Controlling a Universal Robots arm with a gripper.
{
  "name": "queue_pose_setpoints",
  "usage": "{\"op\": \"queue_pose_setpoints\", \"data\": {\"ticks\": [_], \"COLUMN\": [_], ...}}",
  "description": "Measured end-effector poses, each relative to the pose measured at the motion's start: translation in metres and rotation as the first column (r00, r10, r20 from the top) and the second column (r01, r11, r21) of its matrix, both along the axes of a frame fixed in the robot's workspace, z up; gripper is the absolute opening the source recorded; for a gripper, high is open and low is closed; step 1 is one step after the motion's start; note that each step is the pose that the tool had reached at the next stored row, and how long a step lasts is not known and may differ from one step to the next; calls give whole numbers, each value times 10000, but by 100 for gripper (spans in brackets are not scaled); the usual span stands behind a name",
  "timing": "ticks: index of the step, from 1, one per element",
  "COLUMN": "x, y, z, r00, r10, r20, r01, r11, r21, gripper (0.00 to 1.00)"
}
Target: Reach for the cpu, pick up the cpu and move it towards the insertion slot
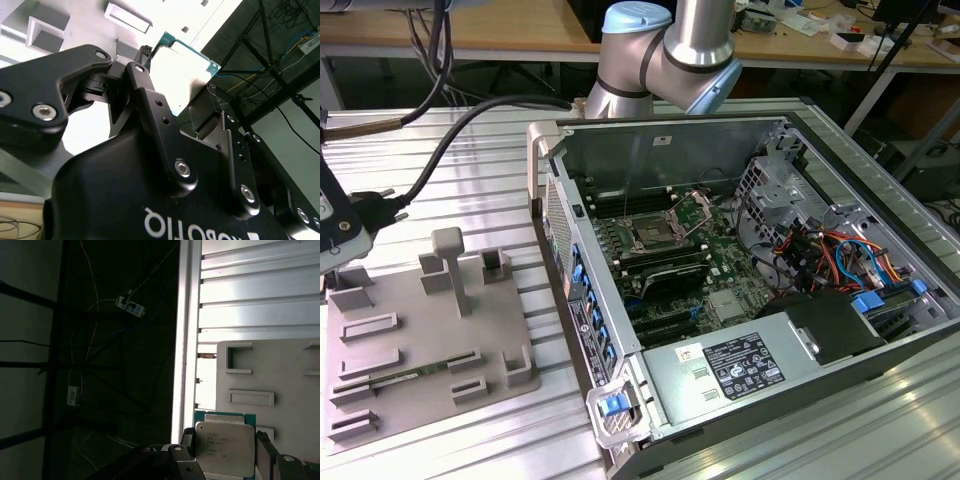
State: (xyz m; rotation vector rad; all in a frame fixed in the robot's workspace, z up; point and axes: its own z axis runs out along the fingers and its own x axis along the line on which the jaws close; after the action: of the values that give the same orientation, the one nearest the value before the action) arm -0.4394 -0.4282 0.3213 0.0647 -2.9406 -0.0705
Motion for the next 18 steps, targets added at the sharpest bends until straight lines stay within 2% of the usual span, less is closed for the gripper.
{"op": "queue_pose_setpoints", "data": {"ticks": [18], "x": [0], "y": [0], "z": [115], "r00": [10000], "r10": [0], "r20": [0], "r01": [0], "r11": [10000], "r21": [0], "gripper": [55]}}
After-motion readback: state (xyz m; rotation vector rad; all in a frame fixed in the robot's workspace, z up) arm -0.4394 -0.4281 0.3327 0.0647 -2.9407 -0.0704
